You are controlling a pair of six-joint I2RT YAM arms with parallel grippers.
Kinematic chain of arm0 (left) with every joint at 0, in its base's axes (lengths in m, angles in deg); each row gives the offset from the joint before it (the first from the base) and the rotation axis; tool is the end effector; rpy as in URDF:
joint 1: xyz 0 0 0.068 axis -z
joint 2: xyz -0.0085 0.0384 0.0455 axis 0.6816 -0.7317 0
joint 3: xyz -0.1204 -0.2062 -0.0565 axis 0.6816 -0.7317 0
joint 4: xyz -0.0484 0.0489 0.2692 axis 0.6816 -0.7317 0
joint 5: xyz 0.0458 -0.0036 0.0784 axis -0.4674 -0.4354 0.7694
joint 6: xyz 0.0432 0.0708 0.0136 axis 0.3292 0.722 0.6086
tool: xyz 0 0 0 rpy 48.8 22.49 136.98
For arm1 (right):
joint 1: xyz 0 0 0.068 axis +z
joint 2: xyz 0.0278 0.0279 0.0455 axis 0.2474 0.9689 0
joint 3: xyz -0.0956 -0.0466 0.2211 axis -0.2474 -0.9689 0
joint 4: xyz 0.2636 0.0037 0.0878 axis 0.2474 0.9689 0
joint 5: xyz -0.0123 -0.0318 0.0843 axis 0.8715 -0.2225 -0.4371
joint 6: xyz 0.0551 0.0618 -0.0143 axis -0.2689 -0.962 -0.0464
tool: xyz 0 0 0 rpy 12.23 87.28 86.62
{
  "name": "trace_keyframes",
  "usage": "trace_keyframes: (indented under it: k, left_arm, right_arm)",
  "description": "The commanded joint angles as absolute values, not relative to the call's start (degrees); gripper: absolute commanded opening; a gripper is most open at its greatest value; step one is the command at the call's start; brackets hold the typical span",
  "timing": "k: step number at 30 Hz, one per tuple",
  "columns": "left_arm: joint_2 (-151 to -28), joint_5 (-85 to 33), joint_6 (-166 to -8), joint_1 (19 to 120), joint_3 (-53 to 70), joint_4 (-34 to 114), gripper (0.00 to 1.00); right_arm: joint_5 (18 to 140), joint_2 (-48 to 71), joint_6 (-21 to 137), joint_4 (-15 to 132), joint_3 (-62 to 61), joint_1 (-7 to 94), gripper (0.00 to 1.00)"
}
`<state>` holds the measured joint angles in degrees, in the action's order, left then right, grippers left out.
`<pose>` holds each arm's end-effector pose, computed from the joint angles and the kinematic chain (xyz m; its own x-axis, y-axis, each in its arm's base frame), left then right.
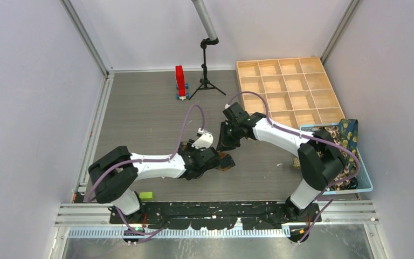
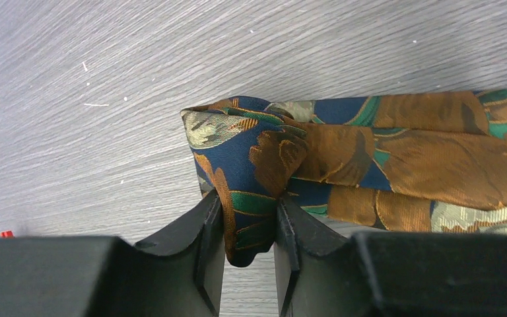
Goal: Roll the ties
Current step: Roll the tie at the center of the board.
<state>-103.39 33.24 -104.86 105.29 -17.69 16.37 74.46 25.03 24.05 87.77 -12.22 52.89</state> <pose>0.1901 -0.2394 0.1027 -0.5663 0.4111 -0.7143 0.1456 0.9030 0.4042 0.2766 0.2412 0.1365 -0.9687 0.0396 -0.2450 -0.0803 0.8840 0.4605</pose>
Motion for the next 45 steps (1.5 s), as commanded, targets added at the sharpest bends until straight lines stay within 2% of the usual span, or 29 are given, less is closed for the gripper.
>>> trace_keyframes:
  k: [1, 5, 12, 24, 33, 41, 45]
  left_arm:
    - [-106.6, 33.2, -106.3, 106.4, -14.9, 17.3, 0.31]
    - [-108.7, 32.7, -106.4, 107.2, -13.1, 16.6, 0.37]
    - [-108.7, 31.0, -106.7, 107.5, -10.2, 14.3, 0.56]
    - [-104.4, 26.0, -105.7, 107.3, -6.8, 11.2, 0.74]
    - [-95.7, 18.9, -104.7, 104.3, -7.9, 9.3, 0.78]
    - [-79.1, 2.7, -100.0, 91.4, -12.7, 7.5, 0.80]
    - [-76.5, -5.1, -98.0, 83.3, -14.6, 7.1, 0.81]
  right_arm:
    - [75.6, 21.3, 25.2, 88.4, -12.9, 52.7, 0.23]
    - [76.0, 20.4, 25.2, 89.0, -13.2, 52.6, 0.23]
    - [76.8, 19.5, 25.5, 90.5, -12.3, 52.7, 0.23]
    - [77.5, 18.8, 25.7, 92.8, -8.6, 52.7, 0.25]
    - [73.8, 18.4, 23.4, 90.5, -7.6, 53.0, 0.33]
    - [74.1, 19.4, 19.2, 86.8, -6.2, 58.2, 0.51]
    - [74.4, 23.0, 18.4, 85.2, -4.0, 61.2, 0.55]
